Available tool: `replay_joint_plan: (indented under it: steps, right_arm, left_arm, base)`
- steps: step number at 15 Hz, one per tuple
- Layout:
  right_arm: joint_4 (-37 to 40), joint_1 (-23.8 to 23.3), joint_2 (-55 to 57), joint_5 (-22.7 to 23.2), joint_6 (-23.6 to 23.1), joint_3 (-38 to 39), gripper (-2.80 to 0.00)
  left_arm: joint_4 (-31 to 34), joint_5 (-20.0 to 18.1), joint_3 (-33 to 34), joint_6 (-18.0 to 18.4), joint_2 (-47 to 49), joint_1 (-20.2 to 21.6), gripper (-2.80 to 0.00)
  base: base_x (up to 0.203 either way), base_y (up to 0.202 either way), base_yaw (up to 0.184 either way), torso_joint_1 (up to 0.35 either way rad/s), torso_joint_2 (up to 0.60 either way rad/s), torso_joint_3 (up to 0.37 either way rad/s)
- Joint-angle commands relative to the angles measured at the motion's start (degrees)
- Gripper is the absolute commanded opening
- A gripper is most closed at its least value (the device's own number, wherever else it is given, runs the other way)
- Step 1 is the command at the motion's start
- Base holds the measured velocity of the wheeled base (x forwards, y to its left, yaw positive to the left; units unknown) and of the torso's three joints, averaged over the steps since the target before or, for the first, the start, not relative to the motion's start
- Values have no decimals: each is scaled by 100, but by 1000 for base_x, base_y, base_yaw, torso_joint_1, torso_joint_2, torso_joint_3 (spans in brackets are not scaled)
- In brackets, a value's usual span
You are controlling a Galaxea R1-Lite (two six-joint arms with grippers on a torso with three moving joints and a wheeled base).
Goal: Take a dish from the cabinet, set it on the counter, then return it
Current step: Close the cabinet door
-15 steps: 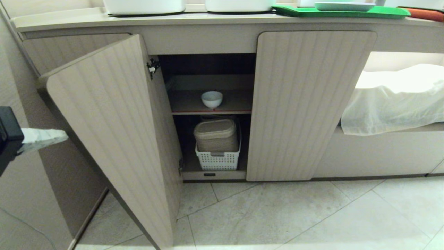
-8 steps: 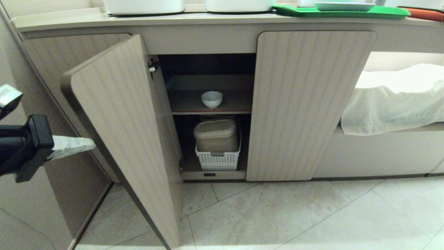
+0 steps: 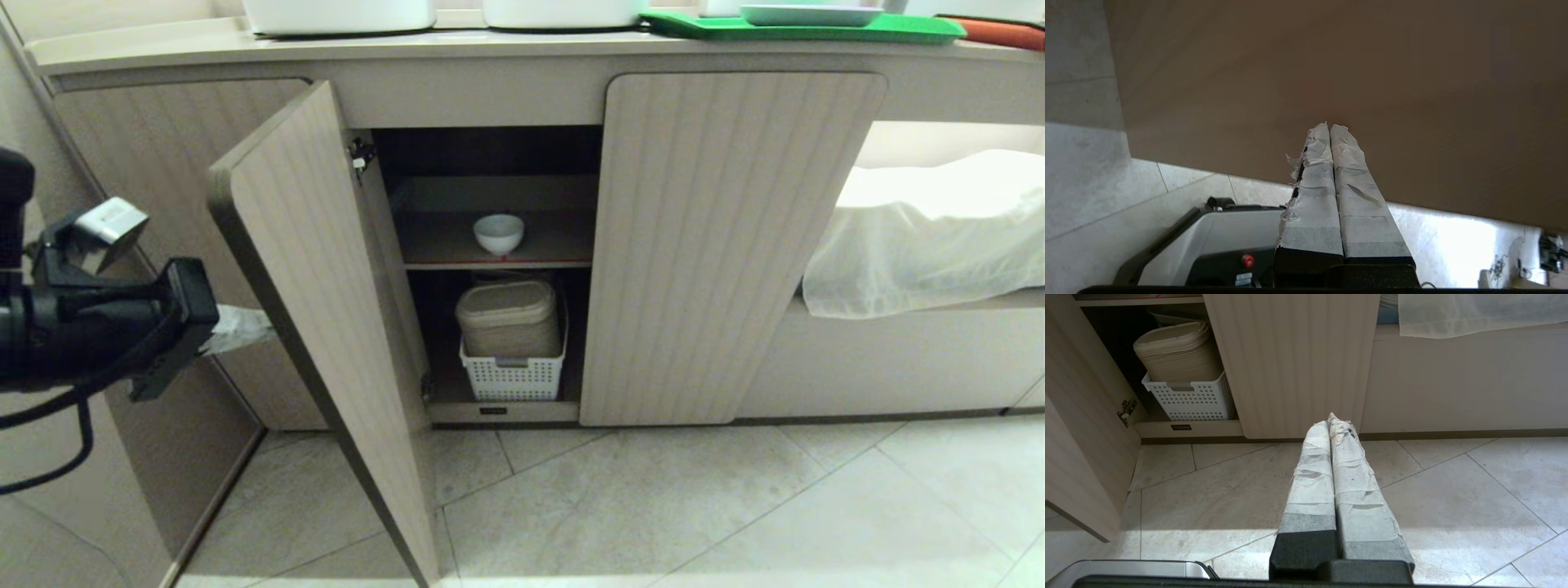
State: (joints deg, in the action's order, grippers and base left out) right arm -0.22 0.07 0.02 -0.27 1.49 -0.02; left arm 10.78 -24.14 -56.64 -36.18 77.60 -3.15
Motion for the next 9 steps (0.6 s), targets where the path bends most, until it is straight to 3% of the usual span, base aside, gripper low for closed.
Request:
replay_joint_plan:
  steps: [1,4,9]
  right_arm:
    - [-4,1,6,0,1,-6,-280]
    - [-4,1,6,0,1,-2,-280]
    - [-4,1,6,0,1,-5,-280]
  left_arm:
    - [-202,60,-27,-21,371,-188,-280]
    - [-362,248,-325,-146,734,-385,-280]
    - [-374,399,-1190,-881,1408,-742,-280]
  base:
    - [0,0,0,0,0,0]
    - [0,0,0,0,0,0]
    - [0,0,0,0,0,0]
